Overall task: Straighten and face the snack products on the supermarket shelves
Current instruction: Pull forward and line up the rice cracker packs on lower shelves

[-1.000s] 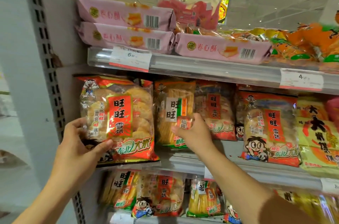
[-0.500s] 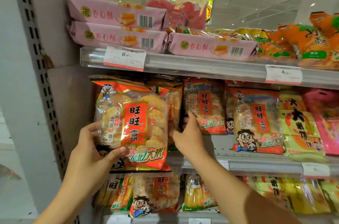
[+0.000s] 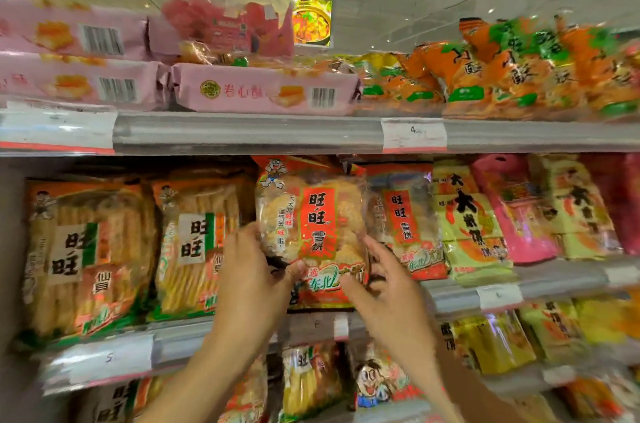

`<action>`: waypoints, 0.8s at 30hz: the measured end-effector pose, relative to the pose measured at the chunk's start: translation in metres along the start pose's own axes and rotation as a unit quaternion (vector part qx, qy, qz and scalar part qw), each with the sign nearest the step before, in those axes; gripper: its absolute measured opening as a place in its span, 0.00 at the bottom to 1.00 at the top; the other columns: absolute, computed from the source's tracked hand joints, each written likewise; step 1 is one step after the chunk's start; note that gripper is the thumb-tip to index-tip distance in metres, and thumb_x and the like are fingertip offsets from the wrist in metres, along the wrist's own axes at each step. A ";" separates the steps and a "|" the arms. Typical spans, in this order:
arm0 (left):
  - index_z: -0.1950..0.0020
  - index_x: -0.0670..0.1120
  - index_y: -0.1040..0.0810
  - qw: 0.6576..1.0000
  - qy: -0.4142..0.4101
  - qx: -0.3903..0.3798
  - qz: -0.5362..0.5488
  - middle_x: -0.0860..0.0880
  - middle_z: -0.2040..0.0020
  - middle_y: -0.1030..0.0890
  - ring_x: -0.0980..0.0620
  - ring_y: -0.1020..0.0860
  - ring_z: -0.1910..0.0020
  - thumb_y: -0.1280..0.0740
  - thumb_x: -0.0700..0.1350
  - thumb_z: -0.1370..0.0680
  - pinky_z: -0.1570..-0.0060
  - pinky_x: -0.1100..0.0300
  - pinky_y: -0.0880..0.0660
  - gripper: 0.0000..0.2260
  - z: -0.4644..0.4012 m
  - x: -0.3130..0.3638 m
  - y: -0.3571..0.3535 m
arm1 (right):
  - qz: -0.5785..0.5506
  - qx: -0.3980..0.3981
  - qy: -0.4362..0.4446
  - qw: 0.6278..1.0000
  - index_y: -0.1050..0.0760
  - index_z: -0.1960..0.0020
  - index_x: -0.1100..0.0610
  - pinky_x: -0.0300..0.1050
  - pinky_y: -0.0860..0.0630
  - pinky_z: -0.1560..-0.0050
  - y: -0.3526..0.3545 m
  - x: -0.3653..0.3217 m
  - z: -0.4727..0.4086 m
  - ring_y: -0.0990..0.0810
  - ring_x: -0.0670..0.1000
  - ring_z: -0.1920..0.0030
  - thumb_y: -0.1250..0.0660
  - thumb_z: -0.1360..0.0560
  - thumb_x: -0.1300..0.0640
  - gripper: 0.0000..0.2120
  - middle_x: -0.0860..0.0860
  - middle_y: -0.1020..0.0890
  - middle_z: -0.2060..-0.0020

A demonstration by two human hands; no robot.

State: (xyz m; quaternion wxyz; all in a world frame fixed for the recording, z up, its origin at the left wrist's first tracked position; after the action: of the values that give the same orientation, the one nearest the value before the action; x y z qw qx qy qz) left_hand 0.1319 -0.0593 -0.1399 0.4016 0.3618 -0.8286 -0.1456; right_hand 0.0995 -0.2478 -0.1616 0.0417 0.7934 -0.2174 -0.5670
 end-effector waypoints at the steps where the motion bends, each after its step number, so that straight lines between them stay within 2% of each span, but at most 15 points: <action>1: 0.39 0.48 0.29 1.000 0.004 0.002 -0.013 0.53 0.48 0.28 0.50 0.29 0.46 0.24 0.53 0.31 0.52 0.58 0.32 0.25 -0.004 0.000 -0.005 | 0.016 -0.008 0.001 1.000 0.39 0.29 0.35 0.33 0.25 0.47 -0.002 0.002 -0.009 0.26 0.38 0.41 0.30 0.27 0.44 0.30 0.26 0.31 0.48; 2: 0.39 0.48 0.29 1.000 0.010 0.006 -0.022 0.53 0.49 0.29 0.49 0.29 0.46 0.24 0.52 0.31 0.52 0.57 0.32 0.25 -0.008 0.000 -0.011 | 0.035 -0.014 0.005 0.999 0.39 0.27 0.37 0.33 0.24 0.48 -0.002 0.004 -0.018 0.25 0.38 0.42 0.30 0.26 0.45 0.31 0.24 0.31 0.52; 4: 0.38 0.47 0.31 0.998 0.041 0.016 -0.040 0.51 0.47 0.27 0.48 0.28 0.46 0.24 0.52 0.31 0.50 0.54 0.29 0.27 -0.014 -0.002 -0.020 | 0.061 -0.033 0.020 0.997 0.42 0.24 0.40 0.26 0.27 0.60 -0.007 0.006 -0.034 0.30 0.25 0.50 0.32 0.26 0.47 0.33 0.25 0.30 0.52; 6: 0.37 0.44 0.32 0.995 0.078 0.019 -0.053 0.47 0.47 0.23 0.43 0.24 0.47 0.23 0.51 0.32 0.49 0.47 0.25 0.30 -0.018 -0.004 -0.027 | 0.063 -0.064 0.022 0.996 0.44 0.23 0.44 0.23 0.30 0.69 -0.013 0.008 -0.047 0.32 0.21 0.57 0.33 0.25 0.48 0.35 0.33 0.27 0.42; 8: 0.31 0.41 0.36 0.993 0.101 0.013 -0.063 0.45 0.50 0.22 0.41 0.23 0.49 0.22 0.50 0.33 0.52 0.44 0.24 0.37 -0.017 -0.004 -0.033 | 0.066 -0.090 0.008 0.994 0.45 0.23 0.46 0.25 0.33 0.72 -0.018 0.011 -0.056 0.27 0.24 0.65 0.34 0.26 0.48 0.35 0.41 0.28 0.34; 10: 0.23 0.40 0.47 0.991 0.096 -0.001 -0.097 0.42 0.47 0.22 0.40 0.24 0.48 0.23 0.50 0.31 0.51 0.45 0.24 0.46 -0.012 -0.004 -0.041 | 0.075 -0.104 0.000 0.992 0.44 0.23 0.46 0.23 0.34 0.68 -0.019 0.016 -0.060 0.25 0.29 0.60 0.34 0.26 0.48 0.35 0.42 0.29 0.32; 11: 0.22 0.40 0.50 0.990 0.083 -0.003 -0.117 0.40 0.47 0.22 0.39 0.24 0.49 0.24 0.50 0.29 0.51 0.45 0.25 0.47 -0.007 -0.004 -0.045 | 0.087 -0.114 0.002 0.990 0.44 0.23 0.46 0.24 0.34 0.63 -0.020 0.019 -0.060 0.26 0.31 0.57 0.34 0.26 0.48 0.35 0.41 0.28 0.32; 13: 0.22 0.41 0.50 0.986 0.068 -0.005 -0.150 0.36 0.45 0.24 0.37 0.26 0.48 0.27 0.49 0.27 0.51 0.44 0.25 0.43 -0.002 -0.005 -0.052 | 0.107 -0.134 0.007 0.985 0.47 0.22 0.45 0.31 0.32 0.61 -0.021 0.026 -0.059 0.27 0.37 0.61 0.34 0.27 0.47 0.37 0.41 0.28 0.33; 14: 0.21 0.43 0.50 0.985 0.071 -0.004 -0.159 0.35 0.41 0.26 0.35 0.27 0.45 0.28 0.49 0.26 0.50 0.43 0.25 0.41 -0.001 -0.006 -0.055 | 0.113 -0.143 0.010 0.983 0.51 0.22 0.44 0.34 0.29 0.60 -0.022 0.028 -0.058 0.26 0.39 0.63 0.35 0.28 0.48 0.40 0.41 0.30 0.31; 15: 0.22 0.46 0.49 0.983 0.077 -0.001 -0.164 0.33 0.36 0.30 0.33 0.28 0.41 0.28 0.49 0.25 0.48 0.41 0.24 0.40 0.000 -0.006 -0.057 | 0.124 -0.151 0.013 0.981 0.55 0.22 0.43 0.39 0.25 0.56 -0.023 0.031 -0.057 0.24 0.42 0.58 0.35 0.28 0.48 0.42 0.41 0.35 0.27; 16: 0.22 0.48 0.48 0.983 0.077 0.000 -0.169 0.32 0.33 0.34 0.32 0.30 0.38 0.29 0.48 0.25 0.47 0.41 0.24 0.38 0.000 -0.006 -0.059 | 0.139 -0.156 0.017 0.978 0.58 0.22 0.43 0.43 0.24 0.46 -0.024 0.034 -0.056 0.23 0.45 0.48 0.35 0.28 0.48 0.43 0.42 0.41 0.24; 17: 0.24 0.49 0.45 0.981 0.069 0.001 -0.179 0.31 0.32 0.35 0.31 0.30 0.38 0.29 0.47 0.25 0.48 0.41 0.24 0.35 0.001 -0.007 -0.061 | 0.158 -0.161 0.023 0.974 0.60 0.22 0.44 0.45 0.29 0.36 -0.025 0.036 -0.054 0.29 0.48 0.35 0.35 0.28 0.48 0.44 0.43 0.47 0.23; 18: 0.25 0.49 0.41 0.980 0.062 -0.002 -0.190 0.31 0.32 0.35 0.30 0.30 0.38 0.29 0.46 0.25 0.50 0.42 0.24 0.32 0.002 -0.008 -0.064 | 0.175 -0.168 0.028 0.970 0.62 0.22 0.45 0.45 0.34 0.31 -0.026 0.038 -0.052 0.38 0.50 0.27 0.36 0.27 0.47 0.44 0.45 0.53 0.22; 20: 0.26 0.48 0.37 0.977 0.067 -0.012 -0.203 0.32 0.32 0.35 0.30 0.31 0.37 0.31 0.45 0.24 0.49 0.42 0.24 0.28 0.003 -0.013 -0.067 | 0.210 -0.183 0.031 0.960 0.60 0.21 0.48 0.44 0.39 0.29 -0.029 0.042 -0.050 0.49 0.52 0.23 0.38 0.25 0.45 0.41 0.47 0.60 0.22; 24: 0.26 0.45 0.36 0.974 0.062 -0.014 -0.217 0.31 0.32 0.35 0.30 0.32 0.36 0.30 0.42 0.24 0.46 0.41 0.26 0.28 0.002 -0.020 -0.073 | 0.260 -0.194 0.036 0.945 0.56 0.21 0.52 0.46 0.44 0.27 -0.031 0.045 -0.047 0.53 0.53 0.22 0.39 0.23 0.44 0.38 0.50 0.63 0.23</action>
State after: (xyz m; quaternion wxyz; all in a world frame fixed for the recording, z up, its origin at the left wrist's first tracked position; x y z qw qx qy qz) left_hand 0.1737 -0.0961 -0.1915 0.4161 0.5355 -0.7019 -0.2176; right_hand 0.1641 -0.2462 -0.1943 0.3486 0.7059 -0.3008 -0.5382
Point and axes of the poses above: each hand's wrist, its own z-axis away from the middle knuckle, its own y-axis out of the back of the hand, x = y × z, the point moved 2 cm from there along -z, towards the middle knuckle
